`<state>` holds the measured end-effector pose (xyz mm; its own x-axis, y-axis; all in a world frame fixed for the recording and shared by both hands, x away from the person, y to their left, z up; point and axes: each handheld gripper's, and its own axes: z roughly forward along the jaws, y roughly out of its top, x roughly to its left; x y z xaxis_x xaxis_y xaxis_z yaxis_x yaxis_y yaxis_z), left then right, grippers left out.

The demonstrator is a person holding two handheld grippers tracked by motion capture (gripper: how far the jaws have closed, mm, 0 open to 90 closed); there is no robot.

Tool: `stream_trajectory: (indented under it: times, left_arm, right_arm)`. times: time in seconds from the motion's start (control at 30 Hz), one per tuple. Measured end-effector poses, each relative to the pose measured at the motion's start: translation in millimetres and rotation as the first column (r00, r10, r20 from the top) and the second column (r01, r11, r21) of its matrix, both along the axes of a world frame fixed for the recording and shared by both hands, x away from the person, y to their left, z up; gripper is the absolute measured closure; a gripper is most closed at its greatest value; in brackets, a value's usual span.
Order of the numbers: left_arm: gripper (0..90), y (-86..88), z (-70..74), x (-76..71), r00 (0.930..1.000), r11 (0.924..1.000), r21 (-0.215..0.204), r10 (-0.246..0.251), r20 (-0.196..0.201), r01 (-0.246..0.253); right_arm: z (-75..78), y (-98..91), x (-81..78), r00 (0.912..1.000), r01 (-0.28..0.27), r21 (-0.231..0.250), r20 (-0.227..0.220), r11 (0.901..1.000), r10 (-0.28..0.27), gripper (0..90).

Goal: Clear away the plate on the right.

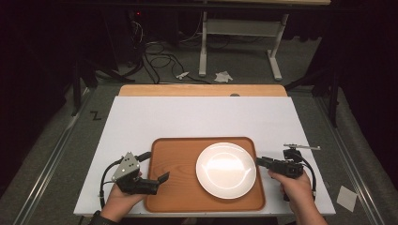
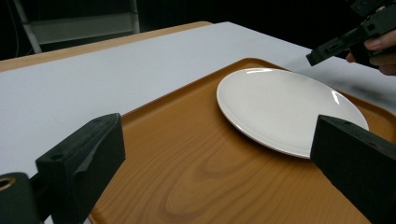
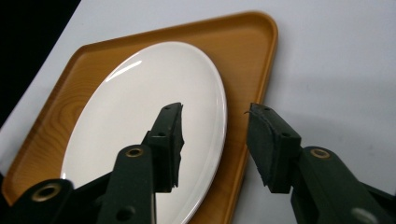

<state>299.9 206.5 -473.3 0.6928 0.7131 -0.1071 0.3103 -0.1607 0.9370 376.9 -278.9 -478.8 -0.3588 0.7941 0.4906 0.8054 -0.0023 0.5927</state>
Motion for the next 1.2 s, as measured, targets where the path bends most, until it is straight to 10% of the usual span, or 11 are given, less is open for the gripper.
stream_trajectory:
  times: [0.27,0.53,0.73,1.2]
  left_arm:
    - [3.7,1.1,0.7,1.1,0.9999,0.9999,-0.003,0.016,-0.003,-0.016]
    - [3.5,-2.4,1.9,4.1,0.9999,0.9998,-0.012,0.015,0.002,-0.015]
    - [0.7,-6.0,2.7,6.7,0.9997,0.9997,-0.011,0.022,0.004,-0.022]
    - [0.2,-7.2,1.5,8.7,0.9995,0.9995,-0.009,0.029,-0.010,-0.029]
  right_arm:
    - [19.4,3.3,-12.5,0.9836,0.017,-0.105,0.180,0.9943,0.003,42.8]
    - [37.5,-4.2,-28.7,0.9459,0.059,-0.124,0.324,0.9906,-0.016,16.0]
    - [42.3,-3.5,-34.4,0.9407,0.061,-0.149,0.339,0.9869,-0.007,1.1]
    - [44.7,-0.7,-38.7,0.9199,0.053,-0.164,0.392,0.9851,0.015,1.0]
